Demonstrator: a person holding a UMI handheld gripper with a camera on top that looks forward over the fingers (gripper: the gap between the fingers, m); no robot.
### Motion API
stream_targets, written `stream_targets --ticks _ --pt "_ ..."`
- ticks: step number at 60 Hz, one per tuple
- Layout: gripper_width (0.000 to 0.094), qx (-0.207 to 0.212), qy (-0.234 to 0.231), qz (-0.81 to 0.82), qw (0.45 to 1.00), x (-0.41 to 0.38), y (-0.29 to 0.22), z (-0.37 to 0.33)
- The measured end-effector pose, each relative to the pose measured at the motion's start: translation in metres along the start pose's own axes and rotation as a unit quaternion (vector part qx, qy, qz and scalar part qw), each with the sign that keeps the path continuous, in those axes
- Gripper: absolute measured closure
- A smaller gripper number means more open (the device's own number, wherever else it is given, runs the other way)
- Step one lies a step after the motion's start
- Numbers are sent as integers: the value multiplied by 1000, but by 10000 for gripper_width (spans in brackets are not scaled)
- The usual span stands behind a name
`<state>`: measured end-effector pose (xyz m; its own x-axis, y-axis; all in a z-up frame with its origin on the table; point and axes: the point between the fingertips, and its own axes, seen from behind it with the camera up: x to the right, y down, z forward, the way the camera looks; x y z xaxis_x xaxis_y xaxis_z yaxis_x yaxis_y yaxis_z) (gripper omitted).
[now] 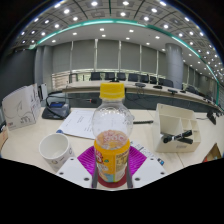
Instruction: Pour water
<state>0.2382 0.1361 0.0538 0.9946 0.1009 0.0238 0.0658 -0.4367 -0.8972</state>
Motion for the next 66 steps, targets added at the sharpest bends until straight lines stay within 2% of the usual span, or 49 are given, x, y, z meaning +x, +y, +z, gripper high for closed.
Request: stream_targets --ticks 7,15,18,21,22,24,28,34,40,52,66 --pt "516 15 -2 23 1000 4 3 1" --pt "414 14 0 19 1000 1 3 -4" --pt "288 -2 2 23 1000 1 10 -3" --pt "78 -18 2 30 999 -2 14 -9" --pt "69 -20 3 32 999 -2 13 -11" --pt "106 -24 9 33 999 -1 13 -17" --pt "73 -34 27 30 999 1 10 -32" --pt "79 -50 46 22 997 -7 1 -70" --pt "79 -65 57 20 996 -32 -10 -122" --pt "77 -67 84 10 994 -94 -34 -247" --pt "79 -70 72 8 995 -175 -29 -360"
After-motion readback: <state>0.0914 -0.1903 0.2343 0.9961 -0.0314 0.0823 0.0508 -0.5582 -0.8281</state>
